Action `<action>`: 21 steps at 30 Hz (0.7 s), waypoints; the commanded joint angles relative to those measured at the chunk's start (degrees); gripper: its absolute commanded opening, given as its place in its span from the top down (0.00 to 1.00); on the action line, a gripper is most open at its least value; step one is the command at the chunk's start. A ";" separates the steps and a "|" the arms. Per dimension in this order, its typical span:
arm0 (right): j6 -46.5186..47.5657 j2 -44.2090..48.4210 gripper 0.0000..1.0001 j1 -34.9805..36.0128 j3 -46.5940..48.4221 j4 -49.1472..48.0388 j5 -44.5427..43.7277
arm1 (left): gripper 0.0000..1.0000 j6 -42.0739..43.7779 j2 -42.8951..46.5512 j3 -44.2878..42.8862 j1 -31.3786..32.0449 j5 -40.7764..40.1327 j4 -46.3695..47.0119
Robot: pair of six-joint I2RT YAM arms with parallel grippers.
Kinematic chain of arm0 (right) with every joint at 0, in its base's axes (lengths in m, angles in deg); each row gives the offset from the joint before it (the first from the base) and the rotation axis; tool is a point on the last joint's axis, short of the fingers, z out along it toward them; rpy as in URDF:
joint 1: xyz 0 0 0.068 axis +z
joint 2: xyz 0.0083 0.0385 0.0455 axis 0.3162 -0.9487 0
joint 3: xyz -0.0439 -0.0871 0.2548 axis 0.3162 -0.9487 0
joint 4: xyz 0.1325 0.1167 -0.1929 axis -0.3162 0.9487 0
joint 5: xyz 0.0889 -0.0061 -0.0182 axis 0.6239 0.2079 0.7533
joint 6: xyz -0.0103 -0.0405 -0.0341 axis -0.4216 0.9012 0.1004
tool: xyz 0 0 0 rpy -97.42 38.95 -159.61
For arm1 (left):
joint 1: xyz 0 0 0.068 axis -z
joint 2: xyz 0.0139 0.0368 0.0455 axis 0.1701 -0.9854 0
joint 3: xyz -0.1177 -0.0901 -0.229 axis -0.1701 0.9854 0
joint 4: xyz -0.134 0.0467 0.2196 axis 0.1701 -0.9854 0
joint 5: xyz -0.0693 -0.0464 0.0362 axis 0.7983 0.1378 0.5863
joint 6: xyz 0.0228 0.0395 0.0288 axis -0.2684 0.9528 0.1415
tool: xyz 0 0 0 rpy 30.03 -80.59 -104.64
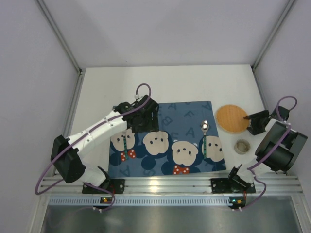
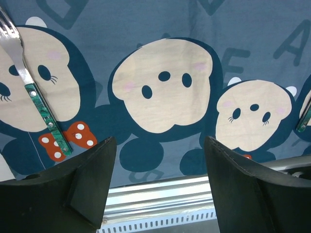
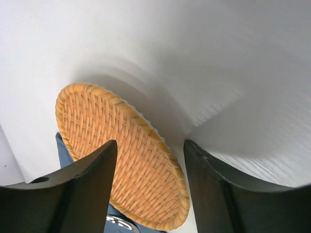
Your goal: Set the dinner table for one person
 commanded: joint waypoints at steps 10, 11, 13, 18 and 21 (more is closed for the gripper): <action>6.49 -2.71 0.96 0.48 -4.19 -7.86 -0.22 | 0.23 1.90 -3.17 -4.10 -0.30 1.14 -0.76; 6.49 -2.80 1.00 0.48 -4.37 -7.95 0.22 | 0.23 1.55 -3.26 -4.11 -0.21 1.14 -0.76; 6.14 -2.27 1.00 0.57 -4.63 -8.30 2.76 | 0.24 1.11 -3.09 -3.76 -0.30 1.14 -0.67; 4.56 4.57 1.00 2.59 -2.98 -6.12 4.27 | 0.23 -0.73 -0.01 -0.16 -0.30 0.97 1.34; 2.54 9.06 1.00 5.22 -0.25 -3.48 4.35 | 0.21 -1.52 2.01 1.25 -0.30 0.62 1.79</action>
